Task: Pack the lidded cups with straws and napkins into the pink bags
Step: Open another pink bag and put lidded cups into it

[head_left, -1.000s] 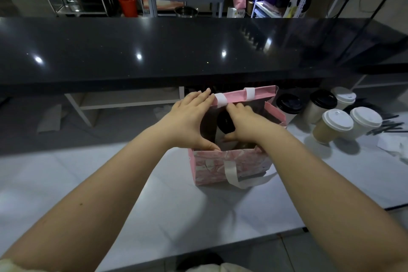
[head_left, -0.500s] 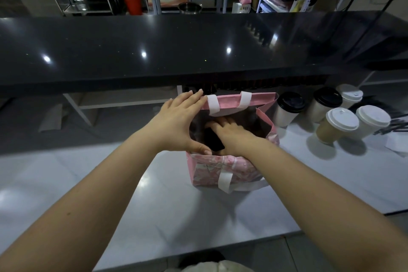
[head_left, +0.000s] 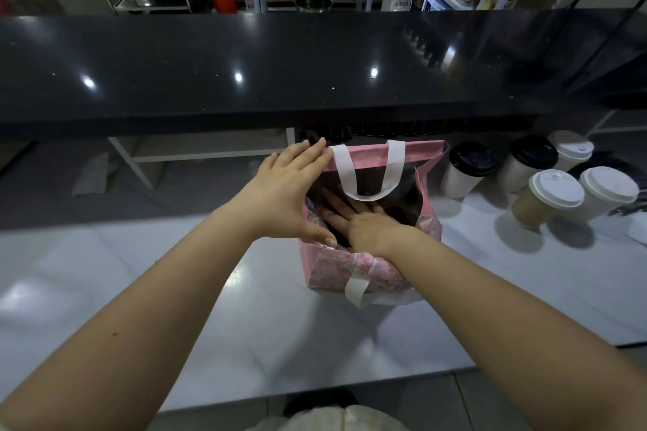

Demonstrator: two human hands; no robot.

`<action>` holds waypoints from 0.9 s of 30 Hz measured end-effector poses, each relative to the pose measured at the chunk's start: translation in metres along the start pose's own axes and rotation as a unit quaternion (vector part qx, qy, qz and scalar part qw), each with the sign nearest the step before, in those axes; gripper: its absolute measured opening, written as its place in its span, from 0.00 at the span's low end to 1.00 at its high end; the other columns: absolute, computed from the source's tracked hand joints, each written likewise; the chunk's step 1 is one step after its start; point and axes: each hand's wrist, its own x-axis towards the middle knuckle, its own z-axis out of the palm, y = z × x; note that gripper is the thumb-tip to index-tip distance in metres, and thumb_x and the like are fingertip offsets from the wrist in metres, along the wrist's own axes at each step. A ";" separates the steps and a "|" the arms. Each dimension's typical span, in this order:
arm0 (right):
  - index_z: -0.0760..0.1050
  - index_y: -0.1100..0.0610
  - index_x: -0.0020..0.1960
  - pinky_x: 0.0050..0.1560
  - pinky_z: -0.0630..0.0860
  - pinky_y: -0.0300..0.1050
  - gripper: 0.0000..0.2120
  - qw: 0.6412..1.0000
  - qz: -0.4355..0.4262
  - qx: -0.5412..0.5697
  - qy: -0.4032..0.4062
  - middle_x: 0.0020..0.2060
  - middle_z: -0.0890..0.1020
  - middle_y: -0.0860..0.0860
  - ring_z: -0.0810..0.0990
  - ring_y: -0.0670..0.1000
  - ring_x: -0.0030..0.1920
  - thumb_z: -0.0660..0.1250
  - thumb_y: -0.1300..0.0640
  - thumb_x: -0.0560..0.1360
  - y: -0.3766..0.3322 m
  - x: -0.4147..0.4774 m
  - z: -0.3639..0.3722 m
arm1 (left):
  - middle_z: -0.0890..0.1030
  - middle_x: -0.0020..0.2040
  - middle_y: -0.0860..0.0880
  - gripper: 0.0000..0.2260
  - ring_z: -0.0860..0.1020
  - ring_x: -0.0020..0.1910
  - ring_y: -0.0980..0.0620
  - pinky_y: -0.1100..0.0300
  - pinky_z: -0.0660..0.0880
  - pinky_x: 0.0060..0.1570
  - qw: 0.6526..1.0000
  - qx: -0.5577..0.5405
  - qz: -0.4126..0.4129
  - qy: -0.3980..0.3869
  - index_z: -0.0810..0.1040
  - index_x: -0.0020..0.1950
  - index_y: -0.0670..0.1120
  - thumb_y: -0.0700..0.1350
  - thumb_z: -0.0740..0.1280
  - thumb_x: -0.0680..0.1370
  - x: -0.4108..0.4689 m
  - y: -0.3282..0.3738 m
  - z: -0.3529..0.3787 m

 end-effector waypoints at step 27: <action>0.77 0.46 0.63 0.54 0.78 0.42 0.17 0.949 0.133 0.272 0.089 0.55 0.82 0.44 0.80 0.43 0.51 0.71 0.50 0.75 -0.005 -0.059 -0.085 | 0.58 0.79 0.50 0.38 0.57 0.76 0.45 0.43 0.55 0.73 0.997 0.025 0.014 0.077 0.54 0.79 0.52 0.69 0.58 0.75 -0.001 0.001 -0.014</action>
